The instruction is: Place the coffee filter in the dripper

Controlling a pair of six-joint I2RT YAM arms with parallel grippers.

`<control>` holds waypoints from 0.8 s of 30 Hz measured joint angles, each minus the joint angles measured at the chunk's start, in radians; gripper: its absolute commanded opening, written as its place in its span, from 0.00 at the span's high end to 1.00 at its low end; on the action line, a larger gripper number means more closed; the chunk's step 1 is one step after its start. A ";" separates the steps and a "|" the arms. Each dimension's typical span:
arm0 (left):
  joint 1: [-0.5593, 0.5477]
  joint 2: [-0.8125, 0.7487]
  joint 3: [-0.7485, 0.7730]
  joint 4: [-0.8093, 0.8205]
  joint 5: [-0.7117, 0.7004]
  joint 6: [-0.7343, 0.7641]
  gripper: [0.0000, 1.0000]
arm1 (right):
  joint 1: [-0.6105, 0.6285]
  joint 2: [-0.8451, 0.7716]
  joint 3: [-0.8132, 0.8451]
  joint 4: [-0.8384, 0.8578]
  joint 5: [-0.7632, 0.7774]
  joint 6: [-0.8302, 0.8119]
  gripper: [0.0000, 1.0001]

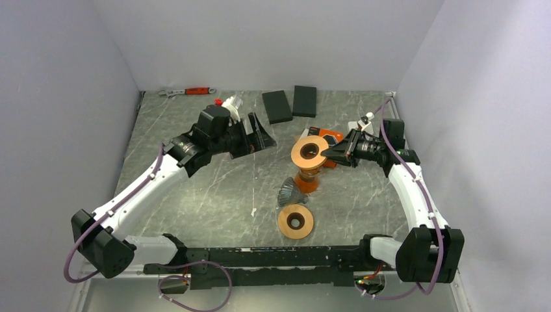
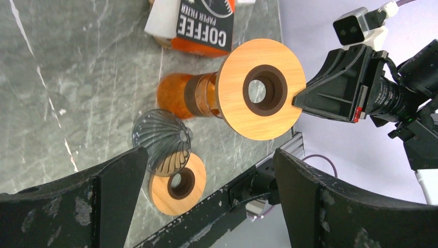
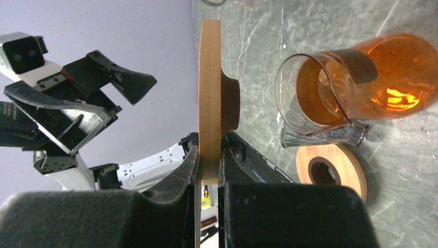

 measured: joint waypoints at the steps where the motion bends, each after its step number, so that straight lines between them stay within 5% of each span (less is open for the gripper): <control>1: 0.000 0.001 -0.021 0.008 0.010 -0.016 0.02 | -0.002 0.000 -0.013 0.001 -0.004 -0.001 1.00; 9: 0.000 0.013 -0.146 0.116 0.097 -0.131 0.04 | -0.010 -0.001 -0.095 0.011 -0.019 -0.021 1.00; 24: 0.000 0.027 -0.153 0.142 0.147 -0.155 0.05 | -0.027 0.046 -0.156 0.072 -0.008 -0.039 1.00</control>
